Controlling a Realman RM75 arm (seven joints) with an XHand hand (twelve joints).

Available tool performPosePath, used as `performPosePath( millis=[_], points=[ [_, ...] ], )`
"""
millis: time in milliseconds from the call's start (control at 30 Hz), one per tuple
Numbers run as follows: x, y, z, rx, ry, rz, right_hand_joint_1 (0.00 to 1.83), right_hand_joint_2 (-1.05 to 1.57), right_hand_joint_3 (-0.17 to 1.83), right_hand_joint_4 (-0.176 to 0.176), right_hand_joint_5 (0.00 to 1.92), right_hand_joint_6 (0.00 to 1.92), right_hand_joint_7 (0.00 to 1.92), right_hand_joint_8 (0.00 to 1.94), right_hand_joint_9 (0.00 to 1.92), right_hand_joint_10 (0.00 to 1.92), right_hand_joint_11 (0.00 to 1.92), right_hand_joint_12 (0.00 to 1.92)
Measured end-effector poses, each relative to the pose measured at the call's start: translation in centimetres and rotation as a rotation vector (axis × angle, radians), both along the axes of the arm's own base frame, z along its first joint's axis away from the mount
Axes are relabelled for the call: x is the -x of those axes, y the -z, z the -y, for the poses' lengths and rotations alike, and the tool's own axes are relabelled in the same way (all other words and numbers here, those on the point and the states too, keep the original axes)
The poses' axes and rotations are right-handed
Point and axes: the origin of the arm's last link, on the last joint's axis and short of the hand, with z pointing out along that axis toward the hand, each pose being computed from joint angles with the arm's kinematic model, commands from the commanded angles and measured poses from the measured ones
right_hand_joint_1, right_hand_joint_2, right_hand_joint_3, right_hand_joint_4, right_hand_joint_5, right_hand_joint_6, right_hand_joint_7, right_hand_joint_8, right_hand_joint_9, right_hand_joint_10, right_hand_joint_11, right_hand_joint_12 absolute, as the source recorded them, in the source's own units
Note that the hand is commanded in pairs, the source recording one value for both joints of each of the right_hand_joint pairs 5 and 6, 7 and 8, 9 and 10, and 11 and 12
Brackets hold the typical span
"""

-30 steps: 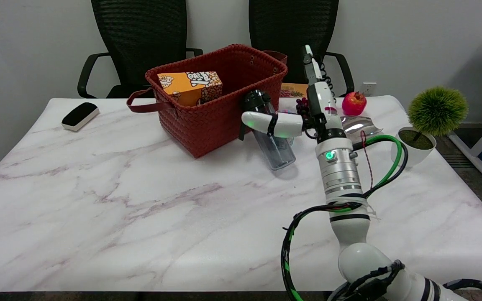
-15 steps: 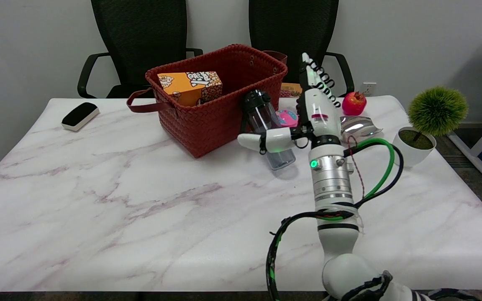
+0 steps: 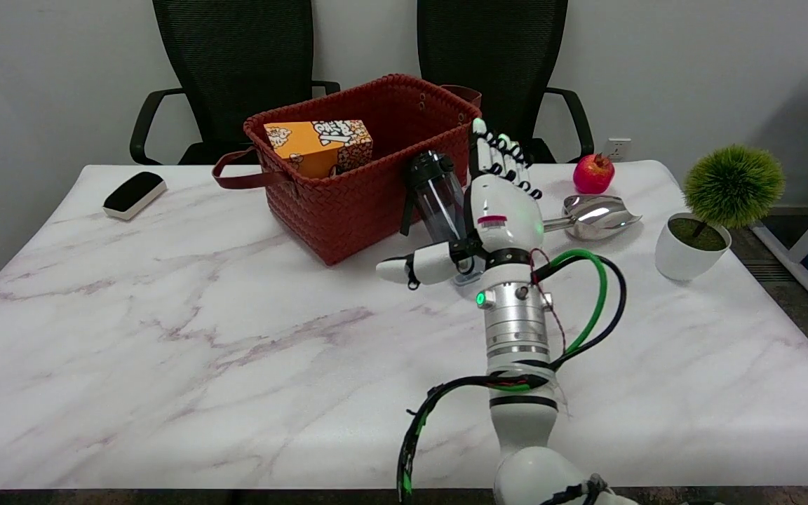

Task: Pick up the black water bottle.

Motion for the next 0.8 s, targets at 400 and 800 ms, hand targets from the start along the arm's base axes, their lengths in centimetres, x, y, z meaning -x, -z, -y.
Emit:
performPosePath(
  millis=[400,800],
  points=[
    [2.3,1.5,0.1,0.121,0.076,-0.06,0.97,0.2,0.16,0.0,0.0,0.0,0.15,0.15,0.0,0.0,0.0,0.0],
    [3.6,3.6,0.7,0.237,0.082,-0.119,0.97,0.21,0.14,0.0,0.0,0.0,0.14,0.14,0.0,0.0,0.0,0.0]
  ],
)
